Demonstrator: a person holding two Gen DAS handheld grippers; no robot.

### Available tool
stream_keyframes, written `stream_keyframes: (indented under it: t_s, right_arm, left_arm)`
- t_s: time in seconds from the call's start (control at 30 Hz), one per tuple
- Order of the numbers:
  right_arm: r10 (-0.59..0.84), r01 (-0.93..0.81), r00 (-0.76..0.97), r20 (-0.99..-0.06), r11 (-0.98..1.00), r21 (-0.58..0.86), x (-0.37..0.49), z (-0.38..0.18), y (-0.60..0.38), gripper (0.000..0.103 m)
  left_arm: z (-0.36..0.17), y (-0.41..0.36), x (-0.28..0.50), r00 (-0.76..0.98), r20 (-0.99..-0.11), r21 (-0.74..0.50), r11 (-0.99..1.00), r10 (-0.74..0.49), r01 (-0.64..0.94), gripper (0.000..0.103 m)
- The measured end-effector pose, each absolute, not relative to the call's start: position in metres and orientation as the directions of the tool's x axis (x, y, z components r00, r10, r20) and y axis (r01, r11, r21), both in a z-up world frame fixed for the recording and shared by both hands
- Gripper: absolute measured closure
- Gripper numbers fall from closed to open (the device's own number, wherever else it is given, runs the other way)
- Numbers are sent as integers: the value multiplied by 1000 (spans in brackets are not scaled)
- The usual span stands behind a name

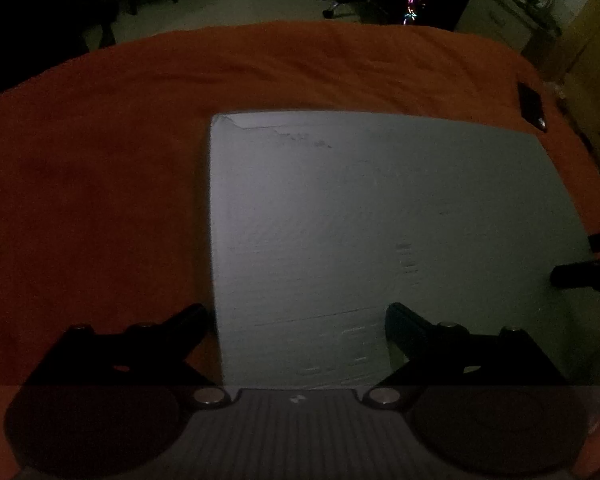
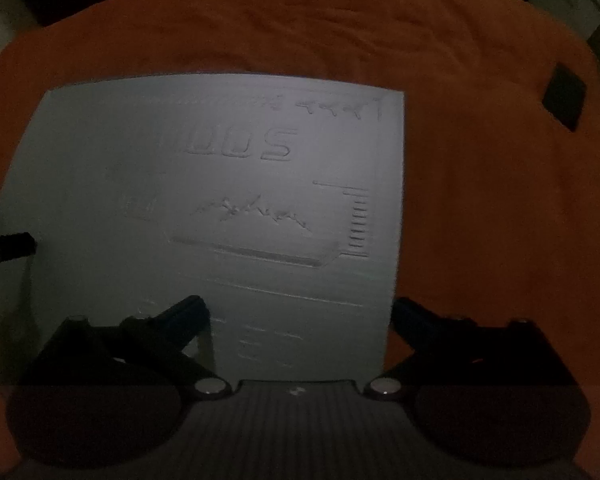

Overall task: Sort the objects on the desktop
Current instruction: 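Lift the lid with both tools and carry it over the box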

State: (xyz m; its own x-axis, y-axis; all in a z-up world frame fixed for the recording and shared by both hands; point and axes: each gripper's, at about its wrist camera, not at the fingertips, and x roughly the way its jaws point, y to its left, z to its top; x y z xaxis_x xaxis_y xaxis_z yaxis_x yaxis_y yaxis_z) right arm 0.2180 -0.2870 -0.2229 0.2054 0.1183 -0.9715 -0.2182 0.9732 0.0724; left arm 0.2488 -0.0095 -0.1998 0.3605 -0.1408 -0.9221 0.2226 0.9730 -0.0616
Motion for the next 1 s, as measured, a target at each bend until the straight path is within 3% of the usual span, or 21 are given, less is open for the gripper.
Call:
stream_keyframes:
  t_s: [0.47, 1.0]
  right_arm:
    - [121, -236, 175, -977, 969, 78, 192, -233, -287, 0]
    - [99, -255, 132, -986, 965, 62, 185, -245, -283, 0]
  left_arm:
    - [-203, -3, 184, 279, -946, -82, 956, -164, 281, 7]
    - [-202, 1, 173, 276, -949, -63, 950, -151, 305, 10]
